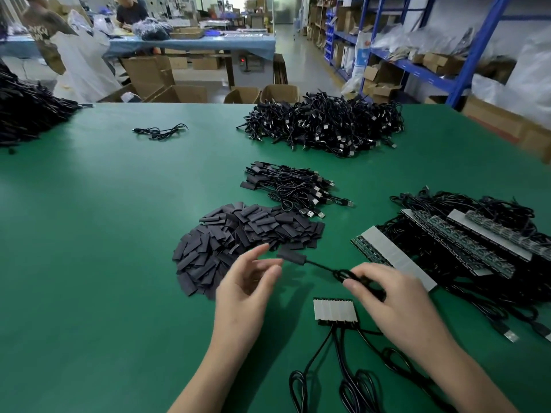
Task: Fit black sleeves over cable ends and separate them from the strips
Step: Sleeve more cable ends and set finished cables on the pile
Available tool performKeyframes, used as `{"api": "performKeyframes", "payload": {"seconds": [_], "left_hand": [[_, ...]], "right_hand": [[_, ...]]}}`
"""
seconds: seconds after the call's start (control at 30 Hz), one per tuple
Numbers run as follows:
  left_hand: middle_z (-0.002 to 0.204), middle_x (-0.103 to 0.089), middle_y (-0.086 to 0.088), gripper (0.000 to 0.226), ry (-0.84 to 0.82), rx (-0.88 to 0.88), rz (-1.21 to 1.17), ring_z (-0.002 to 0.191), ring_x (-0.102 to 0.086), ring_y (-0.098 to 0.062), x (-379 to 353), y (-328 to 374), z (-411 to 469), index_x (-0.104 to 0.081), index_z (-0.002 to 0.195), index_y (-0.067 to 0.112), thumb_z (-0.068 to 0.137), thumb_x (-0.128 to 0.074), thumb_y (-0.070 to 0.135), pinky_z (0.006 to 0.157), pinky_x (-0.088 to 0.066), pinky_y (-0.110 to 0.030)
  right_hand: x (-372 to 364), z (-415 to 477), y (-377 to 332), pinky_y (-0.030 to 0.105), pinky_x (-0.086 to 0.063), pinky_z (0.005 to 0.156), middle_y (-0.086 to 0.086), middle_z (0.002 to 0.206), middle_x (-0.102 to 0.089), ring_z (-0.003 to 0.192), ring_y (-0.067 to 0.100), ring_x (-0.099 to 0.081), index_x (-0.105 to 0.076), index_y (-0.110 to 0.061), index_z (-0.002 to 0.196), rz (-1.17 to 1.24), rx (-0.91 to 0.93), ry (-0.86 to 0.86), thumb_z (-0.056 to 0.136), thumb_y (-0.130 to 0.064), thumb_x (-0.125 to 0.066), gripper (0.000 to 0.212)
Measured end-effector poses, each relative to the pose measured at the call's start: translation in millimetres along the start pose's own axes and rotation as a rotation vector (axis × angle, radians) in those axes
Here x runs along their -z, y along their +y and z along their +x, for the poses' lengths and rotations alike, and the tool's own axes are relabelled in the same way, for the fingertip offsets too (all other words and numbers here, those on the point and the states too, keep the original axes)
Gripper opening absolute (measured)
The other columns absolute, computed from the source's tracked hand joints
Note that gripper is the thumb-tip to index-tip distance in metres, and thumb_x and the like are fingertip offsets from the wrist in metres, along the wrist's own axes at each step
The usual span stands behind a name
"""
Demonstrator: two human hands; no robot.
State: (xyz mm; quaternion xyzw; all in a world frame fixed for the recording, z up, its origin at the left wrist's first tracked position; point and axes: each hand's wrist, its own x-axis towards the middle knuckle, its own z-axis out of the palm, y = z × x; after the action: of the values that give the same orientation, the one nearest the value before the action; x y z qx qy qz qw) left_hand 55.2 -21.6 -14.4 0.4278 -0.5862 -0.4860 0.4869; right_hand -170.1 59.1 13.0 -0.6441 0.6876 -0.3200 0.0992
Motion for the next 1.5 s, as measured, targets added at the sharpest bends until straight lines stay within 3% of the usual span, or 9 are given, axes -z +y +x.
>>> {"api": "performKeyframes", "payload": {"seconds": [0.2, 0.37, 0.47, 0.63, 0.8, 0.97, 1.27, 1.37, 1.5], "left_hand": [[0.138, -0.049, 0.026, 0.072, -0.362, -0.317, 0.861, 0.132, -0.036, 0.001, -11, -3, -10, -0.055, 0.143, 0.037, 0.09, -0.037, 0.083, 0.111, -0.026, -0.025], [0.144, -0.038, 0.025, 0.079, -0.455, -0.309, 0.953, 0.138, -0.023, -0.001, -13, -6, -11, -0.052, 0.143, 0.044, 0.083, -0.033, 0.091, 0.118, -0.009, -0.03], [0.141, -0.04, 0.025, 0.067, -0.455, -0.32, 0.93, 0.137, -0.024, -0.001, -13, -7, -10, -0.058, 0.134, 0.047, 0.083, -0.04, 0.087, 0.116, -0.01, -0.03], [0.126, -0.051, 0.028, 0.053, -0.459, -0.315, 0.812, 0.126, -0.038, 0.005, -11, -8, -6, -0.06, 0.122, 0.044, 0.079, -0.06, 0.074, 0.11, -0.023, -0.03], [0.098, -0.069, 0.016, 0.042, -0.449, -0.119, 0.388, 0.1, -0.066, -0.006, -9, -1, -6, -0.063, 0.114, 0.037, 0.079, -0.085, 0.033, 0.095, -0.048, -0.026], [0.095, -0.068, -0.002, 0.039, -0.445, -0.047, 0.081, 0.091, -0.069, -0.016, -12, 9, -13, -0.066, 0.115, 0.03, 0.085, -0.083, 0.012, 0.089, -0.055, -0.029], [0.097, -0.062, -0.007, 0.024, -0.597, 0.067, -0.134, 0.087, -0.058, -0.011, -10, 18, -16, -0.067, 0.122, 0.025, 0.099, -0.061, 0.026, 0.083, -0.048, -0.02], [0.111, -0.059, -0.023, 0.034, -0.659, 0.074, -0.175, 0.093, -0.054, -0.013, -6, 19, -16, -0.063, 0.13, 0.026, 0.097, -0.06, 0.036, 0.089, -0.045, -0.021], [0.116, -0.059, -0.017, 0.046, -0.731, 0.108, -0.265, 0.096, -0.056, -0.015, -6, 17, -17, -0.052, 0.143, 0.023, 0.099, -0.06, 0.032, 0.091, -0.044, -0.024]], "right_hand": [[13, 94, -26, 0.029, -0.047, 0.058, -0.014, 0.074, -0.067, 0.065, 0.009, -0.062, -0.071, -0.026, 0.09, -0.189, 0.069, 0.05, 0.095, -0.045, -0.063, 0.022], [7, 205, -52, 0.044, -0.053, 0.095, 0.0, 0.109, -0.073, 0.099, 0.02, -0.067, -0.07, -0.021, 0.122, -0.331, 0.03, 0.001, 0.1, -0.047, -0.06, 0.035], [-1, 214, -58, 0.045, -0.052, 0.096, 0.001, 0.12, -0.068, 0.107, 0.021, -0.063, -0.064, -0.02, 0.129, -0.288, -0.009, -0.023, 0.101, -0.049, -0.057, 0.041], [-12, 125, -45, 0.037, -0.056, 0.083, -0.007, 0.1, -0.074, 0.089, 0.014, -0.067, -0.073, -0.027, 0.101, -0.029, -0.045, -0.201, 0.099, -0.046, -0.061, 0.023], [5, 34, -18, 0.022, -0.054, 0.081, -0.013, 0.094, -0.078, 0.089, 0.0, -0.072, -0.076, -0.035, 0.093, 0.395, -0.251, -0.399, 0.092, -0.049, -0.068, 0.016], [-12, 3, -16, 0.029, -0.048, 0.068, 0.001, 0.075, -0.072, 0.071, 0.011, -0.062, -0.073, -0.021, 0.087, 0.639, -0.324, -0.317, 0.092, -0.022, -0.076, 0.006], [-14, -9, -23, 0.025, -0.058, 0.069, 0.012, 0.086, -0.078, 0.078, 0.021, -0.073, -0.075, -0.014, 0.087, 0.999, -0.368, -0.252, 0.086, -0.026, -0.082, 0.013], [-12, -10, -21, 0.025, -0.056, 0.07, 0.011, 0.083, -0.074, 0.077, 0.021, -0.069, -0.074, -0.014, 0.085, 1.053, -0.37, -0.244, 0.082, -0.027, -0.079, 0.014], [-9, -10, -25, 0.026, -0.057, 0.067, 0.019, 0.082, -0.073, 0.073, 0.025, -0.069, -0.071, -0.007, 0.088, 1.141, -0.36, -0.261, 0.083, -0.022, -0.077, 0.017]]}}
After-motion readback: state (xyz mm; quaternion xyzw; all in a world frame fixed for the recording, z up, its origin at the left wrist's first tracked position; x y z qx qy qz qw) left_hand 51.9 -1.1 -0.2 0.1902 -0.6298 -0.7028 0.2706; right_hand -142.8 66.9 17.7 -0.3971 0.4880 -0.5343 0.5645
